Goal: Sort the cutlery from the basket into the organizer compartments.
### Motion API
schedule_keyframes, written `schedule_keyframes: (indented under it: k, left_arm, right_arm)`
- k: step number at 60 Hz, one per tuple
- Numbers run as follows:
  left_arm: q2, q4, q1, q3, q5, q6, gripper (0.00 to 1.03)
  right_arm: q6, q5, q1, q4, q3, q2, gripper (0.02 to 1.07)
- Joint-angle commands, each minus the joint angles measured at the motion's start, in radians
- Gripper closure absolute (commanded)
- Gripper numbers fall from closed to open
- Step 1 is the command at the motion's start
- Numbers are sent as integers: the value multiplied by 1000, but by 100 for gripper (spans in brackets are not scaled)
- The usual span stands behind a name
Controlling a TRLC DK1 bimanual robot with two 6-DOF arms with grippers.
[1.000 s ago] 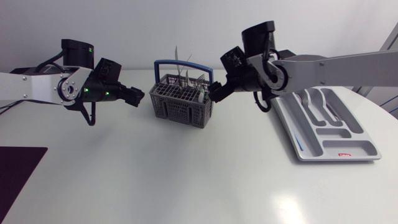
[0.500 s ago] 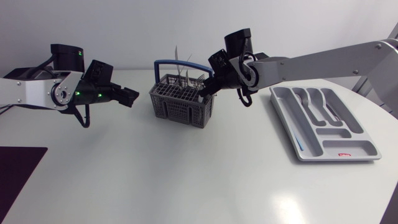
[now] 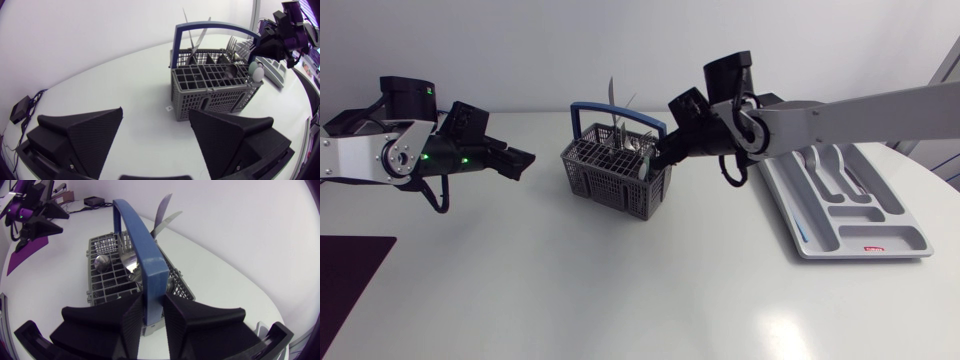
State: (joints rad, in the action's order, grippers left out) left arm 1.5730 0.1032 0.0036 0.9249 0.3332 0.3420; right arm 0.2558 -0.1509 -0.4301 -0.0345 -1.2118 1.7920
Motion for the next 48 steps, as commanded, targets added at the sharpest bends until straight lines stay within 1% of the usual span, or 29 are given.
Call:
schedule_keyframes:
  k: [1,8,10,11,13,14,16,18,19,28,36,37,40,44,48]
  left_arm:
    - [-4,0,3,-23,12,28,12]
    - [68,-3,-11,45,32,11,12]
    - [99,-3,-16,74,32,3,12]
    - [117,-3,-20,89,32,0,12]
    - [145,-3,-27,112,30,-1,12]
    - [163,-5,-28,129,32,-5,12]
    - [197,-7,-33,164,30,-14,12]
    - [229,-17,-33,198,32,-15,12]
    - [246,-25,-31,215,32,-15,12]
    - [369,-36,-33,330,30,-26,12]
    - [473,-39,-53,414,30,-26,12]
    - [481,-39,-54,420,30,-26,12]
    - [513,-39,-59,448,30,-26,12]
    - [536,-40,-63,468,30,-26,12]
    - [553,-46,-71,480,30,-26,12]
  right_arm:
    - [79,-15,2,10,100,-63,83]
    - [77,-18,16,2,133,-89,82]
    - [72,-12,16,-2,138,-95,79]
    - [72,-9,16,-11,143,-100,76]
    - [71,-1,16,-21,150,-109,67]
    - [69,5,14,-30,159,-120,54]
    - [71,17,8,-42,172,-137,32]
    - [71,25,2,-44,182,-154,19]
    - [71,30,-1,-44,187,-161,17]
    - [71,77,-41,-51,273,-273,17]
    - [39,82,-29,-22,324,-344,18]
    - [34,83,-22,-16,327,-349,20]
    - [20,83,4,-13,339,-349,37]
    - [10,83,31,-13,339,-329,54]
    - [-3,83,45,-11,331,-295,66]
